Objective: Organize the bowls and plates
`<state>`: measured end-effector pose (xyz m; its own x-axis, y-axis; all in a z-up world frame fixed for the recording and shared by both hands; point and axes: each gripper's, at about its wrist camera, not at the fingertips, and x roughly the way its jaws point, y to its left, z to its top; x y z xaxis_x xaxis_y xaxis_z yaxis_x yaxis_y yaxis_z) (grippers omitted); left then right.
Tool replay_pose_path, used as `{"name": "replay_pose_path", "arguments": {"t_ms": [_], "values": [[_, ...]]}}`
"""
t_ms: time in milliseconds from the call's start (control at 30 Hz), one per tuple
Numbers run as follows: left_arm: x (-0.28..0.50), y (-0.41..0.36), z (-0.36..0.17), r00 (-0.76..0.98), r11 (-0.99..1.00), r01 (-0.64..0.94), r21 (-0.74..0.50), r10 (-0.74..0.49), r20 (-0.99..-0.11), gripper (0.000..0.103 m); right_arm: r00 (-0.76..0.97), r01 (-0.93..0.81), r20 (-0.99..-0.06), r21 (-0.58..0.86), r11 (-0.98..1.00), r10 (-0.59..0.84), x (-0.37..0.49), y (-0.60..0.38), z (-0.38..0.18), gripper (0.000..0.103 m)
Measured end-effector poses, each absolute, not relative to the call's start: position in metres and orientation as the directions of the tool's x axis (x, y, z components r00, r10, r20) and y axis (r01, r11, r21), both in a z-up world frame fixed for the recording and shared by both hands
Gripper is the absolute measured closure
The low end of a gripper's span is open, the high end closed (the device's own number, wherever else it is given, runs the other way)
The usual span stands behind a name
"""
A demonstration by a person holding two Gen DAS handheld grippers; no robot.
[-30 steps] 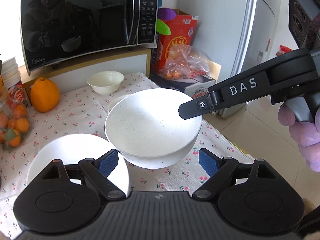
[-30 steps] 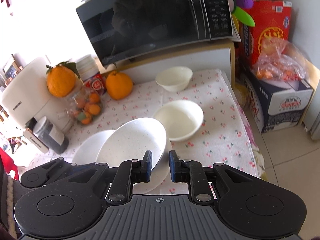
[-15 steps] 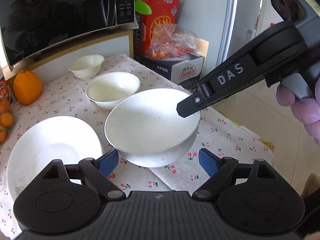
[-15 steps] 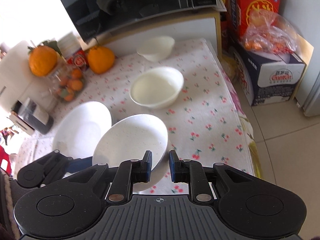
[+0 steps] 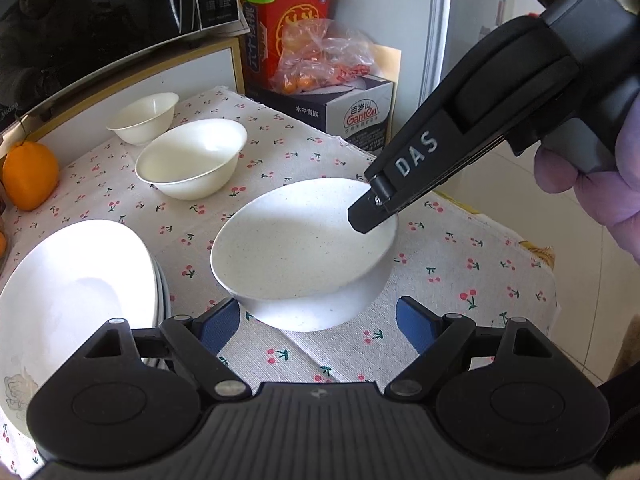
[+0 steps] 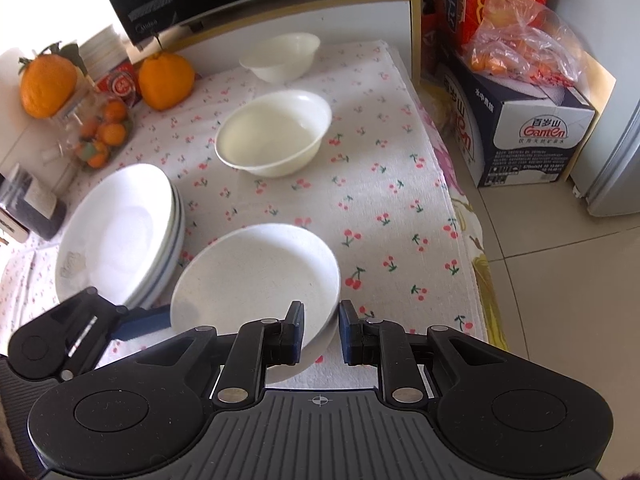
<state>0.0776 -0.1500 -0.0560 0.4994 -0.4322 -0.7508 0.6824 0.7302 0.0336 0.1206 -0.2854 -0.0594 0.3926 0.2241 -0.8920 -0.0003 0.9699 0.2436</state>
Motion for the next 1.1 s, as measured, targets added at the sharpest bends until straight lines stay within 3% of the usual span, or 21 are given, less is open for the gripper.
{"name": "replay_pose_path", "arguments": {"t_ms": [300,533,833,1100], "values": [[0.077,-0.152,-0.056,0.501,0.721,0.690,0.065,-0.410,-0.763,0.008,0.366,0.017,-0.902,0.252,0.968,0.229,0.121,-0.288,-0.063,0.081],[0.075,-0.151,-0.055,0.491,0.706,0.702,0.092,-0.388,-0.780,0.004,0.361,0.041,-0.897,0.288,0.957,0.255,0.122,-0.291,-0.063,0.051],[0.075,-0.141,-0.046,0.467,0.693,0.715,0.090,-0.379,-0.799,0.002,0.373,0.055,-0.885,0.321,0.945,0.279,0.123,-0.295,-0.059,0.036],[0.078,-0.125,-0.032,0.452,0.691,0.719,0.072,-0.386,-0.805,0.002,0.406,0.068,-0.862,0.358,0.931,0.302,0.125,-0.300,-0.052,0.029]]}}
